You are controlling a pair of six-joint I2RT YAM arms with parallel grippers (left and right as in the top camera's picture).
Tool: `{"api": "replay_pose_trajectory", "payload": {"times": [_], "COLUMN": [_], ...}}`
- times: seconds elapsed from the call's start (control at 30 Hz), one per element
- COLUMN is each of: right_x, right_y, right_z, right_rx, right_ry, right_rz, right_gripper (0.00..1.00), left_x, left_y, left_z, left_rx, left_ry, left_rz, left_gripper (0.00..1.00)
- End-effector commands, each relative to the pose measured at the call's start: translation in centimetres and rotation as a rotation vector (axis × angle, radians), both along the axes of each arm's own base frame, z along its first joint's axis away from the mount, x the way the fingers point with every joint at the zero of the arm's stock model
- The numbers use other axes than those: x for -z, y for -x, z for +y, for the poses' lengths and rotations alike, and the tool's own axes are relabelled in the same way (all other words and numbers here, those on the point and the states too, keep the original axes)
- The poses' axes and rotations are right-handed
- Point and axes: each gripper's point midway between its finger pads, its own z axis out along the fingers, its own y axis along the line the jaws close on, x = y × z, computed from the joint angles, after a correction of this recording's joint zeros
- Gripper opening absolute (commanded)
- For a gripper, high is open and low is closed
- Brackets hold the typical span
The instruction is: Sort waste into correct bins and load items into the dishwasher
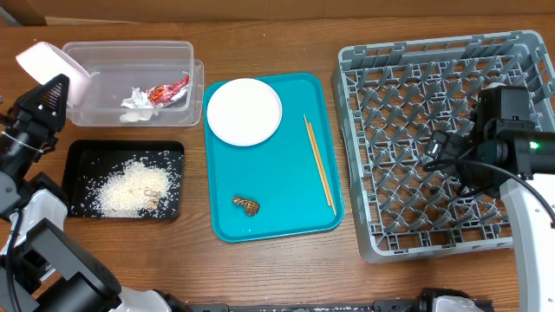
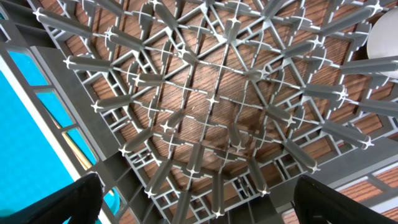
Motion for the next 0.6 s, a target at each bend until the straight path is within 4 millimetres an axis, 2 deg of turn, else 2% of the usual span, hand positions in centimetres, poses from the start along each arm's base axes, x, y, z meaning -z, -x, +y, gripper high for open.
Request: {"api": "replay_pose_trajectory", "payload": {"times": [0.0,0.37,0.47,0.57], "right_x": [-0.5,-0.5,-0.5,-0.5], "right_y": [-0.1,-0.1,-0.1,-0.1], "right_z": [-0.1,-0.1,-0.1,-0.1], "right_rx": [0.002,0.002,0.002,0.002], "right_ry": [0.009,0.009,0.009,0.009], "right_rz": [-0.014,-0.015,-0.015,-0.015], "right_gripper": [1.0,1.0,1.0,1.0], "left_x": [-1.2,-1.2,-0.9,0.1], "left_y": [0.3,0.3,0.1,-0.7], "left_z": [-0.2,-0.2,0.0,0.7], "left_rx": [-0.049,-0.045,-0.028,-0.011], "left_ry": [-0.135,-0.122,-0.045,0.117], "left_rz": [-0.12,-0.112,-0.055,0.078], "left_gripper": [0.04,0.04,0.04,0.04]}}
